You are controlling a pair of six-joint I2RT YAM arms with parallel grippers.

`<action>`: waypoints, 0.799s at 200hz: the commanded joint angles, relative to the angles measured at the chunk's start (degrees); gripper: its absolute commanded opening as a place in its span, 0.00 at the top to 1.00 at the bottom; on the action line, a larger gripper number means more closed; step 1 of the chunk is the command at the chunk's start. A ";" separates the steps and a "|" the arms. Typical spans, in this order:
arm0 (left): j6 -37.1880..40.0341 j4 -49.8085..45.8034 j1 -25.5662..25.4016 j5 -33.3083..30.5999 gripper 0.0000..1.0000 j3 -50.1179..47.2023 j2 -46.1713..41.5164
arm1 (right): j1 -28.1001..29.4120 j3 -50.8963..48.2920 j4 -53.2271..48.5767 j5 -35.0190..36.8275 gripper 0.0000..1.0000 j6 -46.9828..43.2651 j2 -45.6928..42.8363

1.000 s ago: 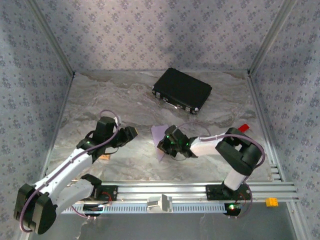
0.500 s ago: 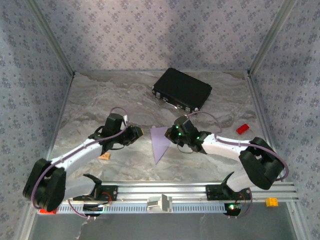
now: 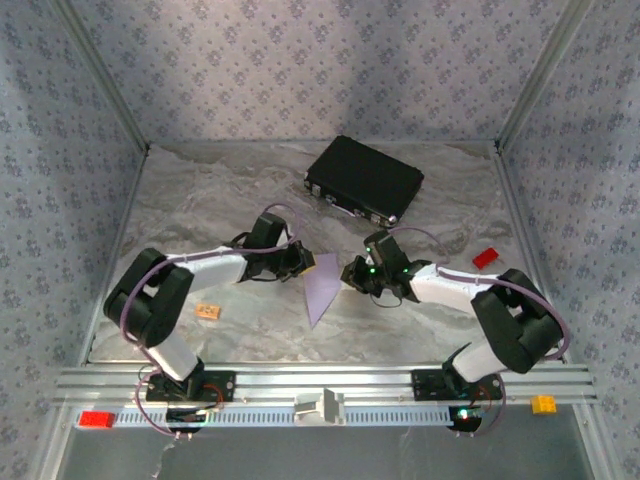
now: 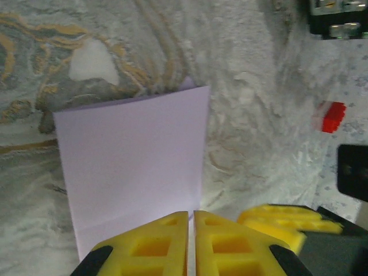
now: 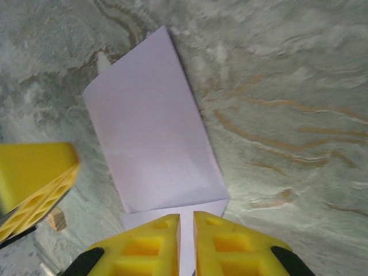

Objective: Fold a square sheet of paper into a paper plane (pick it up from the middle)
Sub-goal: Fold the wing for the fifth time at the center of the table.

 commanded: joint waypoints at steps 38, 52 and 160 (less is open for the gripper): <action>0.30 2.11 1.35 0.66 0.93 0.95 6.38 | 0.33 -2.21 3.13 -5.23 0.79 -0.89 1.29; 0.08 2.76 1.73 0.77 0.94 0.05 7.33 | 0.20 -2.81 3.18 -6.17 0.77 -0.63 1.70; -0.41 6.83 2.67 1.61 0.95 -6.32 7.88 | -0.01 -3.66 14.88 -11.35 0.64 6.13 7.89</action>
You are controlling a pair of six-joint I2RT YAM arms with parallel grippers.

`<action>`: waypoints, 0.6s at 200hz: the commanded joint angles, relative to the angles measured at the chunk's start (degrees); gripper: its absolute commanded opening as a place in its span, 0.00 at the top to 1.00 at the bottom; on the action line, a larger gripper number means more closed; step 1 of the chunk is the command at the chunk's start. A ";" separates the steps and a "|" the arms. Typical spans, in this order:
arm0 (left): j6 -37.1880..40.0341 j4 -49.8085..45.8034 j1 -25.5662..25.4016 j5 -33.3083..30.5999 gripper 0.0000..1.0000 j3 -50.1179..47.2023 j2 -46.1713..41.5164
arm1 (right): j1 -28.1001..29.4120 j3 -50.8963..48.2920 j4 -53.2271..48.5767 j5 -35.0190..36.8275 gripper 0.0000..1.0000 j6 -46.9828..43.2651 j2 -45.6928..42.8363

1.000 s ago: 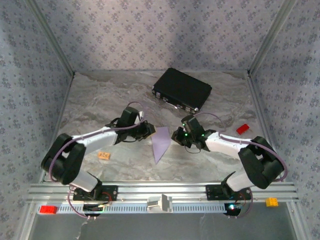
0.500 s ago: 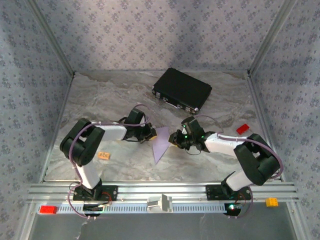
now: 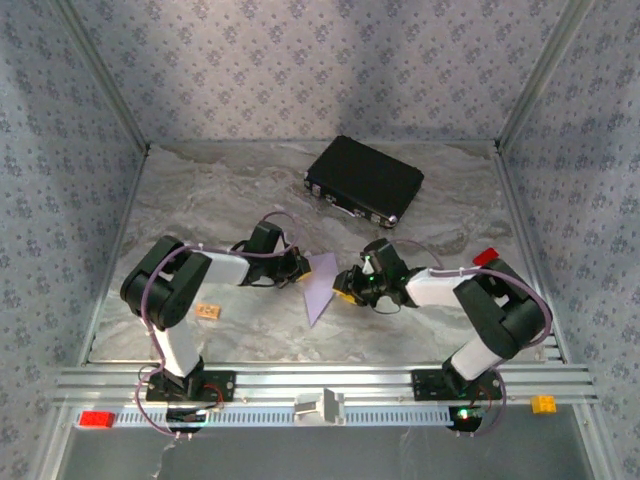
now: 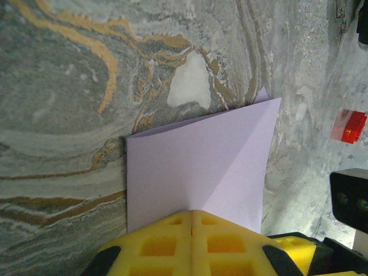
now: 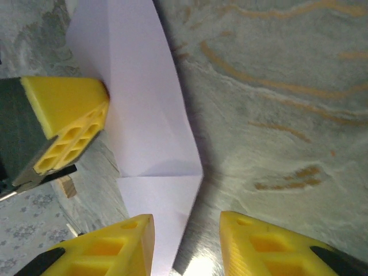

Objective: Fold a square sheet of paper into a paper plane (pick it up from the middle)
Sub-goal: Fold the wing for the fifth time at the center of the table.

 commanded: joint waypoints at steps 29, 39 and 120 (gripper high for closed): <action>-0.08 -3.29 0.10 -0.59 0.95 -2.03 0.99 | 0.16 0.81 6.08 -1.95 0.65 2.80 3.30; -0.08 -3.23 0.10 -0.48 0.95 -2.02 0.99 | 0.06 1.11 6.42 -2.03 0.65 2.81 3.73; 0.18 -3.13 0.13 0.26 0.95 -1.76 0.90 | -2.62 3.64 6.62 -4.25 0.67 -1.99 4.22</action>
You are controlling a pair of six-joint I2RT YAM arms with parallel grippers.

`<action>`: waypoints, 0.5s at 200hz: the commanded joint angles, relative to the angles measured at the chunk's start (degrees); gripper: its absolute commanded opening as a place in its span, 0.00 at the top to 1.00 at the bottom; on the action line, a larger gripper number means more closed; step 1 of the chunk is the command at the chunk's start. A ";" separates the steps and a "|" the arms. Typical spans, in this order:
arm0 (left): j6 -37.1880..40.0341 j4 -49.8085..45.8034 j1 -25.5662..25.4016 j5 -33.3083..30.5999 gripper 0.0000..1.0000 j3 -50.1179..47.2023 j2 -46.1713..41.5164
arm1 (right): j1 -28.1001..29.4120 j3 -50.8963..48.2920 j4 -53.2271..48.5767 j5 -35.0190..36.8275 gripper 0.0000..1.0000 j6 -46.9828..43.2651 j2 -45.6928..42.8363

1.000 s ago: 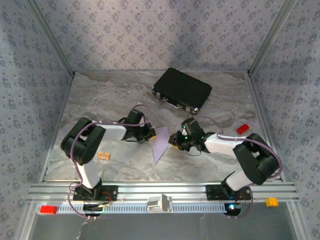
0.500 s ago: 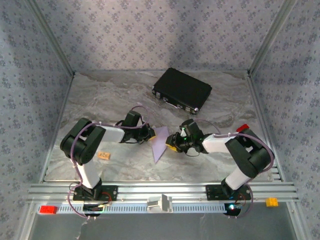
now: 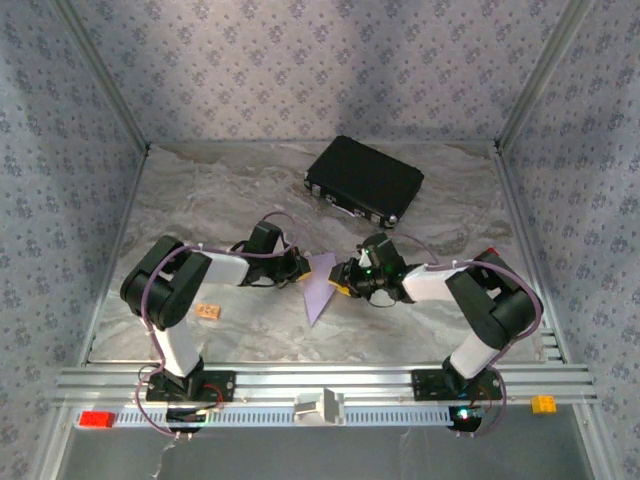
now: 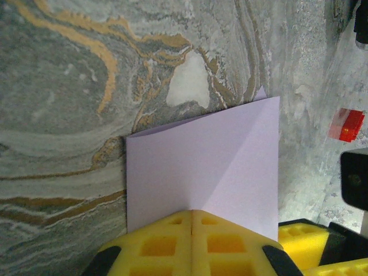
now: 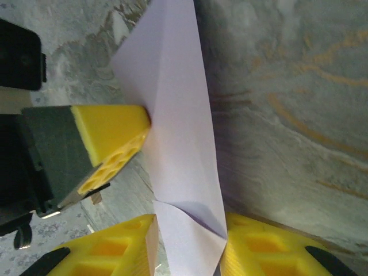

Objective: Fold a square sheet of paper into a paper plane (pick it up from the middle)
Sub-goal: Fold the wing for the fifth time at the center of the table.

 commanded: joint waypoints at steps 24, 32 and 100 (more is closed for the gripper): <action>0.16 -3.77 0.06 -0.24 0.95 -1.45 0.81 | -2.08 2.65 0.74 -4.47 0.67 -4.31 2.05; 0.23 -3.63 -0.07 -0.14 0.95 -1.45 0.73 | -2.28 3.03 0.82 -5.49 0.68 -5.09 2.67; 1.23 -4.76 -0.11 0.72 0.93 0.33 -2.22 | -3.76 4.07 -3.24 -6.51 0.77 -8.07 4.21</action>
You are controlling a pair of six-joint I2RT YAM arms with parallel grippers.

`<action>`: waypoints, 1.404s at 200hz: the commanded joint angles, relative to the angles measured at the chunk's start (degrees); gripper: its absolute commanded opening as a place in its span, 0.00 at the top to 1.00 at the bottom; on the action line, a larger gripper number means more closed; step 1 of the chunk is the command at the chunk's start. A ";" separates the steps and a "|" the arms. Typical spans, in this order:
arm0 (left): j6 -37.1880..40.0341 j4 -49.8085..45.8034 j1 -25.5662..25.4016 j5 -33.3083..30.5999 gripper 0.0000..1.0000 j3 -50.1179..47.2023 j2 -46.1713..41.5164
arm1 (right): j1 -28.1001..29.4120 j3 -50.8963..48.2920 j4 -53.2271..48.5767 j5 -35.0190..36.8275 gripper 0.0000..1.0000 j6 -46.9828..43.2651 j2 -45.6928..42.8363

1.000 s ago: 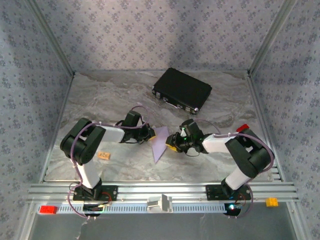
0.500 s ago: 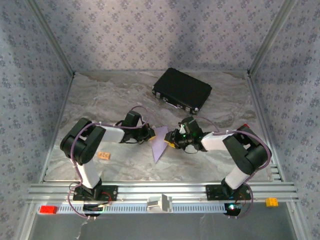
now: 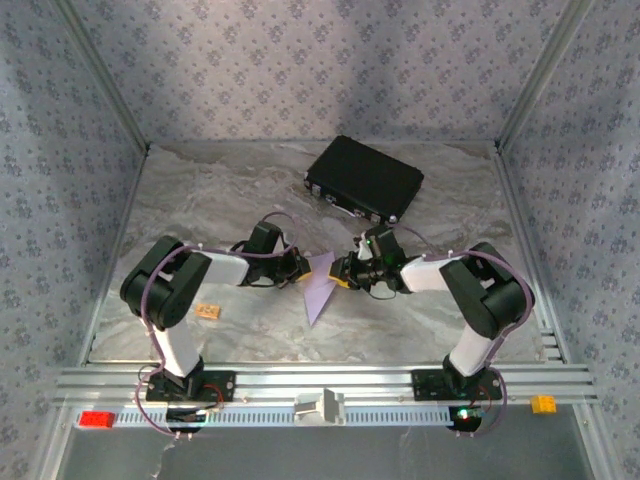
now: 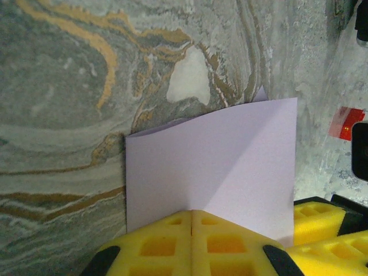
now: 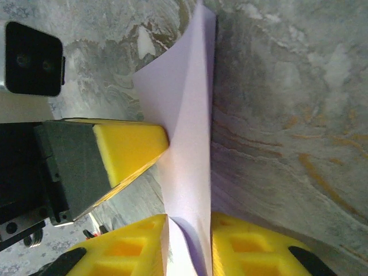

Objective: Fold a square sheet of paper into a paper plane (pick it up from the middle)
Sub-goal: Fold the wing for the fifth time at the center of the table.

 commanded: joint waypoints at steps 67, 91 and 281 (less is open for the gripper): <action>1.92 -7.81 -1.27 -0.02 0.80 2.94 -7.12 | 0.56 -4.72 -0.76 9.14 0.96 5.88 -5.47; 1.72 -8.84 -3.04 -1.33 0.80 3.28 -8.06 | 2.17 -7.24 -0.22 14.94 0.97 11.00 -8.46; 2.14 -7.76 -5.18 -2.86 0.97 1.18 -0.11 | 1.88 -3.45 1.27 6.01 0.75 6.12 -4.36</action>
